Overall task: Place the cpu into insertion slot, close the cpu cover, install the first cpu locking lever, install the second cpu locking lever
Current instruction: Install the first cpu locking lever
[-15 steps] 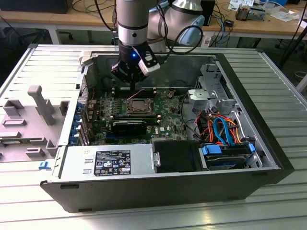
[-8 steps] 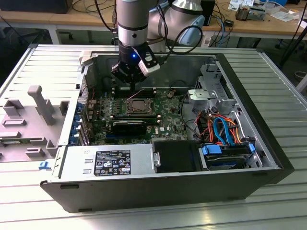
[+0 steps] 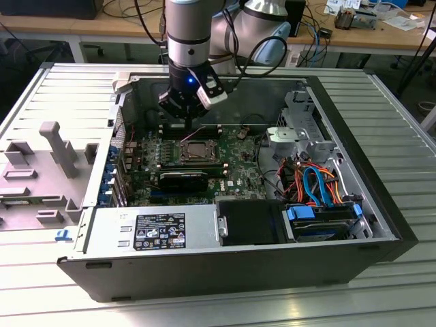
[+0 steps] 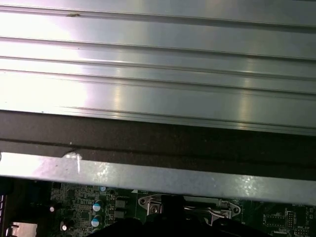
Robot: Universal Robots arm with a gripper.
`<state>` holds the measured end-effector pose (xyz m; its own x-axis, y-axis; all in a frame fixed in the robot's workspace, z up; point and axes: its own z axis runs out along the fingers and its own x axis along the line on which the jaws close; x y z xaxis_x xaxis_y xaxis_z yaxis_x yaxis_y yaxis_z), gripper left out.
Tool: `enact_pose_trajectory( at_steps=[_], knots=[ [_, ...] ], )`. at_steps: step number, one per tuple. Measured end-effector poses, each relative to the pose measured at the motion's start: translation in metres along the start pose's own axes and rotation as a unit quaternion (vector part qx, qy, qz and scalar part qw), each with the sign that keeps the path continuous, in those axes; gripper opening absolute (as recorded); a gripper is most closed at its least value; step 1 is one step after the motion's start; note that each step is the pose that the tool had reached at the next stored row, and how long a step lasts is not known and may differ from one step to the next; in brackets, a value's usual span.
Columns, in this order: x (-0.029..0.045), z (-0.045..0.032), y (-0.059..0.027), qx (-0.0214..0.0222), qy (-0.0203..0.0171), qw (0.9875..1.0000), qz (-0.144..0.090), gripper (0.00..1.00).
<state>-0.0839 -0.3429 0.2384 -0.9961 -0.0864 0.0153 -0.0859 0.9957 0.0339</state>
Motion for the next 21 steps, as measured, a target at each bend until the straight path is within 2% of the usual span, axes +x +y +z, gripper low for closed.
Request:
enact_pose_trajectory(
  at_steps=[21],
  knots=[
    [-0.0015,0.0042,-0.0003,0.0001,0.0,1.0,0.0,0.11]
  ],
)
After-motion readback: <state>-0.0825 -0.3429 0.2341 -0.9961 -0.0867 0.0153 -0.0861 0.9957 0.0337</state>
